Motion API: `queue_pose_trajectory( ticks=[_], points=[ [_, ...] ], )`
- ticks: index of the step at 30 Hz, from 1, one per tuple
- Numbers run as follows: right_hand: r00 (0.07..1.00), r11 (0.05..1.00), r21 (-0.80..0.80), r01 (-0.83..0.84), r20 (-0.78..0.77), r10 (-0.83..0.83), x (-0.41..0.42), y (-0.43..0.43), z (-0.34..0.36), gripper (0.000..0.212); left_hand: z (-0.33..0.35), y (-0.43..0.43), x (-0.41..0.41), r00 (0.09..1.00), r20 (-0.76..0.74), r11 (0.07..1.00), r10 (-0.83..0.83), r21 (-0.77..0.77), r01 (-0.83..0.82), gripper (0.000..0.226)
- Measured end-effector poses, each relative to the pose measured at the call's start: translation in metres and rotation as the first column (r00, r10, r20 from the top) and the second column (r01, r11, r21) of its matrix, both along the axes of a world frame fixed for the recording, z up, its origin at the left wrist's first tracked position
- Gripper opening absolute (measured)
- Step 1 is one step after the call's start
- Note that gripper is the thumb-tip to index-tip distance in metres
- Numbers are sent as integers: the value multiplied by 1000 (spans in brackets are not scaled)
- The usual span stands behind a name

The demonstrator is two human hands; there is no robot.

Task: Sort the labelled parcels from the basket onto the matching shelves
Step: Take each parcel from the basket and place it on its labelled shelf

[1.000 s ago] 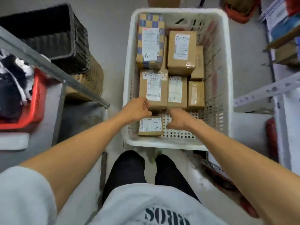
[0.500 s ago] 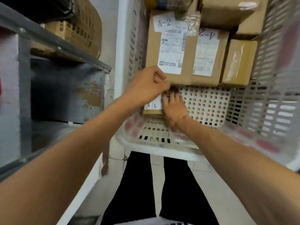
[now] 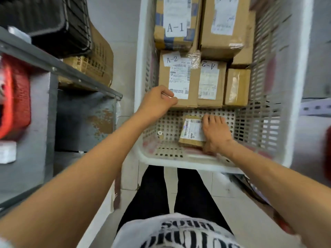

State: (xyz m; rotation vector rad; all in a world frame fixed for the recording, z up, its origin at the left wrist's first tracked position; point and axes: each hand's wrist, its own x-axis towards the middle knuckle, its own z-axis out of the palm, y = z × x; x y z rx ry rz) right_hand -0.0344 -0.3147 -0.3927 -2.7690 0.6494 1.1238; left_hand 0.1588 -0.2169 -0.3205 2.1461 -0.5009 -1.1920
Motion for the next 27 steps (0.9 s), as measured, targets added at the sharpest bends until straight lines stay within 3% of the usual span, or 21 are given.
queue_pose_trajectory(
  ticks=[2, 4, 6, 8, 10, 12, 15, 18, 19, 27],
  points=[
    [991, 989, -59, 134, -2, -135, -13, -17, 32, 93, 19, -5, -1, 1000, -22, 1000, 7, -13, -7, 20],
    [925, 920, -94, 380, 12, -380, -11, -32, 66, 107, 34, -9, -2, 999, -43, 1000, -3, -12, 2, 18],
    [761, 762, -49, 646, 126, -637, 1, -46, 95, 116, 48, -16, 1, 999, -43, 1000, -2, -17, 1, 16],
    [586, 612, 55, 789, 229, -777, 21, -51, 113, 121, 58, -20, 5, 1000, -19, 1000, 6, -23, -7, 13],
    [461, 528, 202, 825, 297, -836, 42, -47, 114, 130, 64, -21, 9, 1000, 9, 1000, 14, -21, -14, 10],
    [379, 460, 376, 804, 272, -884, 63, -36, 103, 135, 66, -16, 13, 999, 48, 1000, 22, -15, -21, 14],
    [333, 331, 585, 741, 109, -937, 88, -21, 78, 118, 67, -1, 18, 992, 101, 997, 73, -40, -70, 21],
    [161, 71, 717, 693, -59, -985, 101, -17, 62, 116, 66, 16, 24, 988, 131, 996, 81, -46, -75, 20],
    [129, 27, 759, 651, -76, -989, 103, -15, 60, 115, 64, 21, 25, 988, 133, 997, 80, -34, -76, 20],
    [211, 142, 835, 532, 31, -977, 98, -15, 70, 65, 57, 34, 13, 991, 123, 997, 54, 42, -59, 21]
  ],
)
